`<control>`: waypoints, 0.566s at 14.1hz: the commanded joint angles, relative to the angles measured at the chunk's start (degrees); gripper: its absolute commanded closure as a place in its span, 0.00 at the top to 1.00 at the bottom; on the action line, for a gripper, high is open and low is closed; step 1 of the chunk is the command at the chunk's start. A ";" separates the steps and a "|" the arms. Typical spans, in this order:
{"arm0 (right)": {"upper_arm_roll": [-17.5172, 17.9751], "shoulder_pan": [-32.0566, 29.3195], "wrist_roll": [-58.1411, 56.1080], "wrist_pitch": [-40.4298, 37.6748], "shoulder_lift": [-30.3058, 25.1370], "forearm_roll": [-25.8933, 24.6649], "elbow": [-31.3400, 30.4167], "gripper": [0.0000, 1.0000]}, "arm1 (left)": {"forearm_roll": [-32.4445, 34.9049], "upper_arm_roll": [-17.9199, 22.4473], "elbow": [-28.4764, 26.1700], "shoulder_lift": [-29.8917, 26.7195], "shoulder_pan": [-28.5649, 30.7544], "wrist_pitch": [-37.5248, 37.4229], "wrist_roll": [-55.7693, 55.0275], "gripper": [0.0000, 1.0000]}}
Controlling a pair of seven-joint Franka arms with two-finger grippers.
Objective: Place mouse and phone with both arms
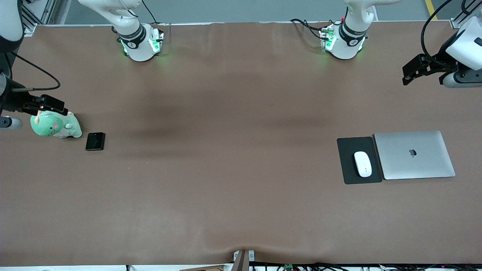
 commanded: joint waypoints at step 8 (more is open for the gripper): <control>-0.24 1.21 2.14 -4.19 -5.00 -0.22 -0.66 1.00 | -0.89 0.37 1.80 0.84 -0.05 -0.39 1.21 1.00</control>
